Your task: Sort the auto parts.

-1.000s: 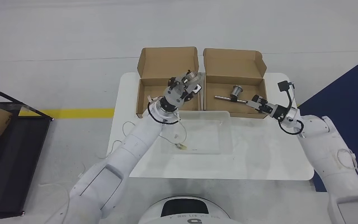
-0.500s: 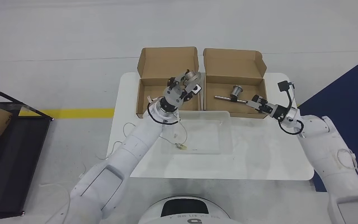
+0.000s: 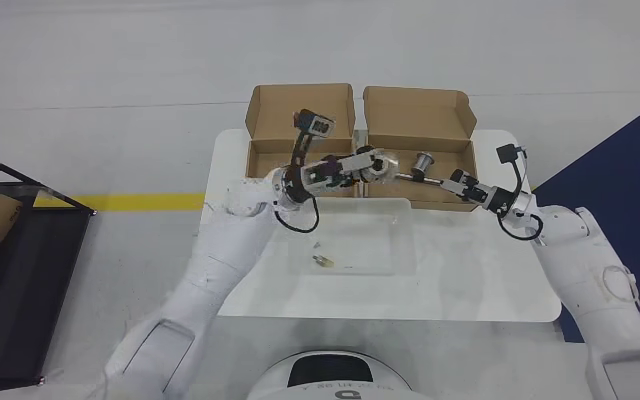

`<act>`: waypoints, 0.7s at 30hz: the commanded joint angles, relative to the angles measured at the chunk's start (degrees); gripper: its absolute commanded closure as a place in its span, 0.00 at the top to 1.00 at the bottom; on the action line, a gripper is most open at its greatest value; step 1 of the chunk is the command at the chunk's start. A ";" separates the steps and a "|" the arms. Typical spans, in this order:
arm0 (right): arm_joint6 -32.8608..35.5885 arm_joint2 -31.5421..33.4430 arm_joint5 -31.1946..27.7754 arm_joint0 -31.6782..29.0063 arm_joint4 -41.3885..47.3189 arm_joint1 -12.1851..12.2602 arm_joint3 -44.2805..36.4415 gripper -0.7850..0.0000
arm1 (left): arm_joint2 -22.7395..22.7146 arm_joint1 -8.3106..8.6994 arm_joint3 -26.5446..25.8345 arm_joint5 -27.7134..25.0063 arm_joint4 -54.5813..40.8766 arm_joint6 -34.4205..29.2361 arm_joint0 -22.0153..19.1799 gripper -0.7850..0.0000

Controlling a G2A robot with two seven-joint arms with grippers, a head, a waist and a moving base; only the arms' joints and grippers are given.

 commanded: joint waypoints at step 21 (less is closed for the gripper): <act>0.00 0.00 0.00 0.00 0.00 0.00 0.00 1.00 | 0.51 3.57 3.21 -3.97 1.40 4.12 0.90 0.00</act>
